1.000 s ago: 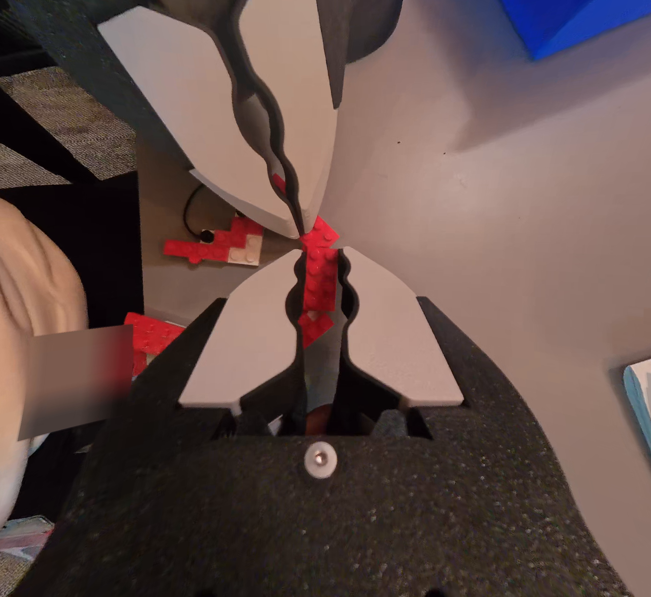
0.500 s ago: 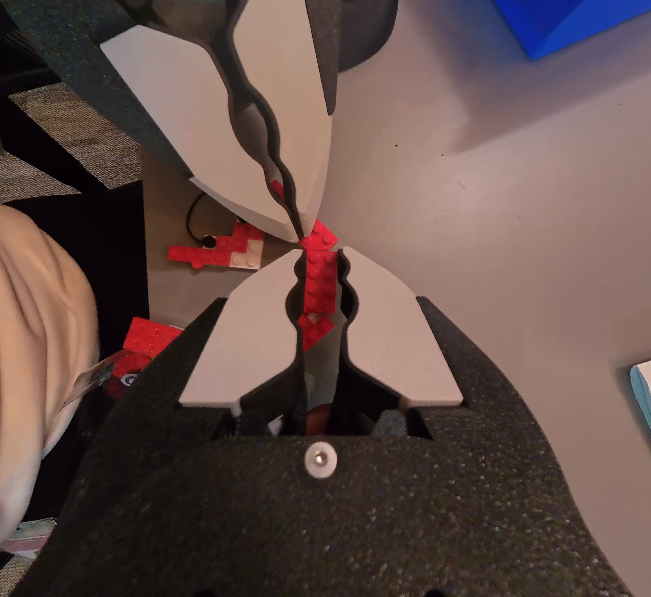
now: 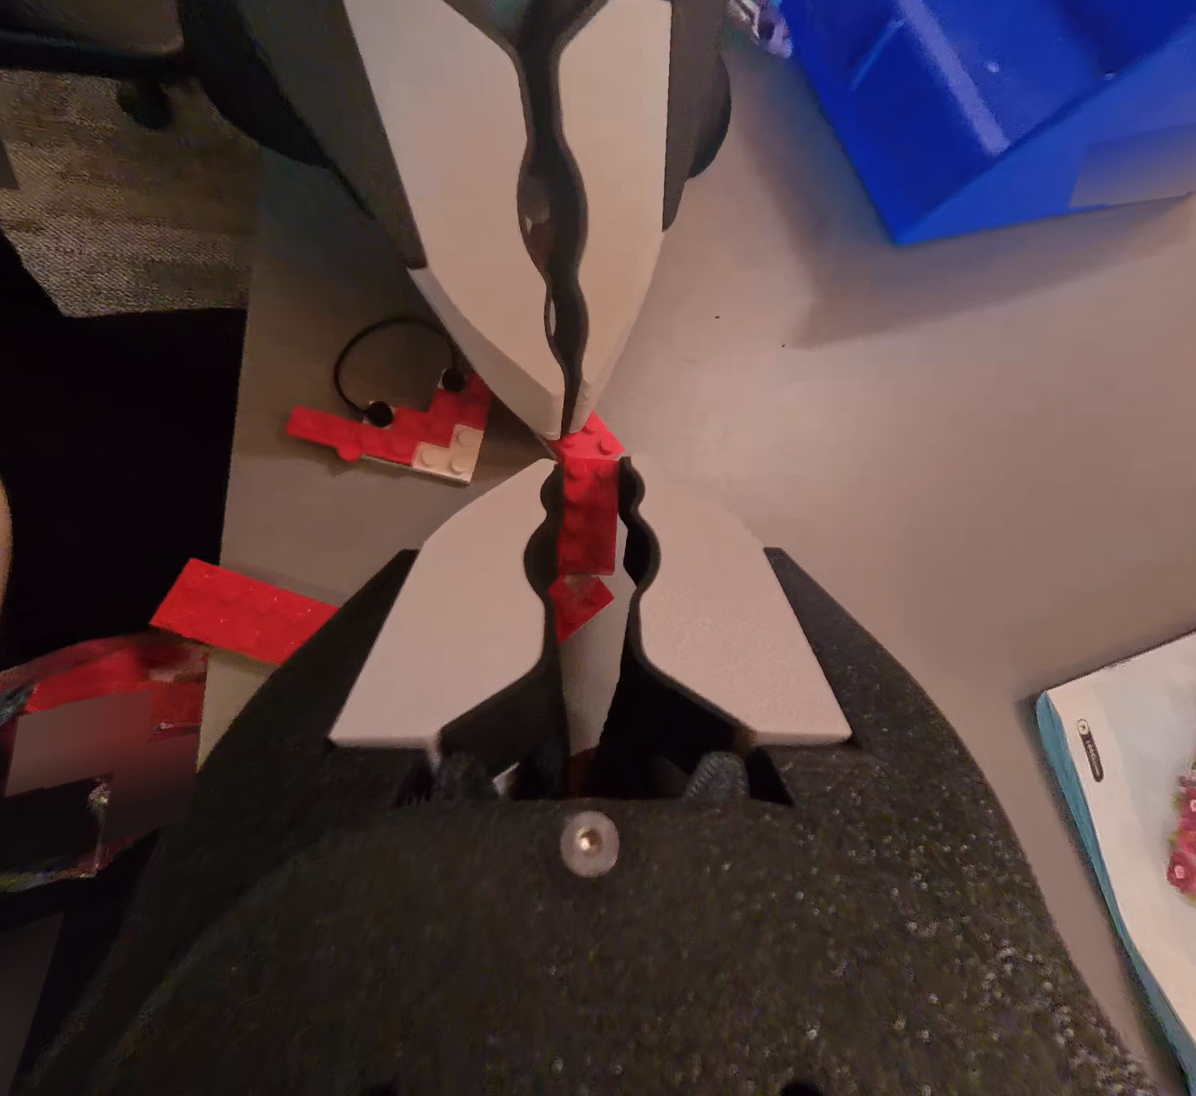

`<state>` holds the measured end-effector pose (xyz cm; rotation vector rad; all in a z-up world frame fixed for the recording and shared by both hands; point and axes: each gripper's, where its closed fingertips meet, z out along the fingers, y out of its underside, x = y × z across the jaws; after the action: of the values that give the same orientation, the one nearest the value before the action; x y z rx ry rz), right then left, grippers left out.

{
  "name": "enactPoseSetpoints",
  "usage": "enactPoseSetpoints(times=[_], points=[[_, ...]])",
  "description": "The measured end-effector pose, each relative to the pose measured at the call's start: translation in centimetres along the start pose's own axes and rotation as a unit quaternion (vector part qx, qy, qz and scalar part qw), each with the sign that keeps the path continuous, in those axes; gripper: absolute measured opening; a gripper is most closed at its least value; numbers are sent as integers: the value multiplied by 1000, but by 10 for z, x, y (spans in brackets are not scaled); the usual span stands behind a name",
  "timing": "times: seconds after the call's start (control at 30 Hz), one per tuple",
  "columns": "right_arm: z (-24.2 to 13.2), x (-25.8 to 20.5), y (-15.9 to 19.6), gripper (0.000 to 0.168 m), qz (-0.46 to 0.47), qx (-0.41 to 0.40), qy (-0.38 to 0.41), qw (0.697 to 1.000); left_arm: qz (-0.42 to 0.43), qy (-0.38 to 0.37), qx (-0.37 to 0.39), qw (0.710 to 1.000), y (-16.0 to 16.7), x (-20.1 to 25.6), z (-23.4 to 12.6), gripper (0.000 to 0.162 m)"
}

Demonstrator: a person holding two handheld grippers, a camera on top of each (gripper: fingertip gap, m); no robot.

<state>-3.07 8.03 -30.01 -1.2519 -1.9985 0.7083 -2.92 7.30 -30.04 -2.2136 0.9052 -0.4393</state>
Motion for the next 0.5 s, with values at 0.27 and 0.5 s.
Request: enactPoseSetpoints(times=[0.27,0.5], points=[[-4,-3,-3,15,-38,28,3,999,-6,11,2,1000,0,2,0,1],[-17,-19,-40,15,-287,76,108,949,-14,-8,-1,1000,0,-4,0,1]])
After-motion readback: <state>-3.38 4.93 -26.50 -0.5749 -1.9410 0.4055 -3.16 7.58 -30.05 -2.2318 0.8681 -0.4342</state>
